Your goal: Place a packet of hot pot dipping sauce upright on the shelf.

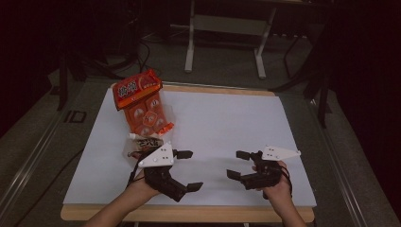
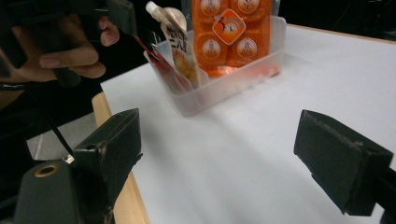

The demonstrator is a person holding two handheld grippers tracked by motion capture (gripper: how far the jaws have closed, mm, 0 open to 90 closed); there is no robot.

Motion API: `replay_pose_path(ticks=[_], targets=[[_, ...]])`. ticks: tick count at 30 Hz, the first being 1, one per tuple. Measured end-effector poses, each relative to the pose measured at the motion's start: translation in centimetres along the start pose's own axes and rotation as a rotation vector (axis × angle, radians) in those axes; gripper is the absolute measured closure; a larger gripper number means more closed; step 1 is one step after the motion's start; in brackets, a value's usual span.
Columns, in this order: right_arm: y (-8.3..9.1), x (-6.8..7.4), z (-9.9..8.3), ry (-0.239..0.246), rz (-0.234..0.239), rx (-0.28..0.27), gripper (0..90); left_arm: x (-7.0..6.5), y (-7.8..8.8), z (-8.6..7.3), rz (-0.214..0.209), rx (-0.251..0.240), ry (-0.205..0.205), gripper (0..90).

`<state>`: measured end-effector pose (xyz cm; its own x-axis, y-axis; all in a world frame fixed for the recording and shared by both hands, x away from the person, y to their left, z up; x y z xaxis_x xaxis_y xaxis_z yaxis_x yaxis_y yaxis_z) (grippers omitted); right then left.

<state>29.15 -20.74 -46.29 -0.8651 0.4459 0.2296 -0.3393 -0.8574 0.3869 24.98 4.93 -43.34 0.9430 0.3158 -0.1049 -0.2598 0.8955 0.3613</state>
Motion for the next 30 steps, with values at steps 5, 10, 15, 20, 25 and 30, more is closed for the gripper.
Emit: replay_pose_path(ticks=[5,10,15,20,25,30], targets=[[0.0,-0.2,-0.7,0.006,-0.016,0.015,14.8,-0.5,-0.7,-1.1,-0.01,0.017,0.004,4.6],[-0.1,-0.5,-1.2,-0.005,-0.025,0.024,14.8,-0.7,-1.2,-2.2,-0.018,0.028,0.021,4.6],[-0.5,-0.9,-1.8,-0.002,-0.031,0.035,14.8,-0.7,-1.9,-4.4,-0.027,0.04,0.049,4.6],[-0.6,-1.0,-2.0,-0.002,-0.03,0.037,14.8,-0.7,-2.2,-5.7,-0.034,0.042,0.053,4.6],[-0.9,-1.1,-2.3,0.004,-0.038,0.049,14.8,-0.4,-2.5,-7.1,-0.02,0.052,0.053,4.6],[-1.1,-1.2,-2.7,0.012,-0.05,0.067,14.8,-0.1,-2.5,-8.2,0.025,0.06,0.023,4.6]])
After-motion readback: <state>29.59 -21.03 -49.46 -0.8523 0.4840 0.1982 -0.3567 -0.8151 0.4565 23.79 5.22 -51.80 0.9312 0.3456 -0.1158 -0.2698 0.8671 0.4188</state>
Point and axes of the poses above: each handheld gripper's, and its own axes: y roughly backward along the jaws, z roughly out of its top, x roughly to its left, the point moved 4 cm from there along -y, roughly forward along the jaws, and after that the axes turned 2 degrees about x, right-handed, at the moved point
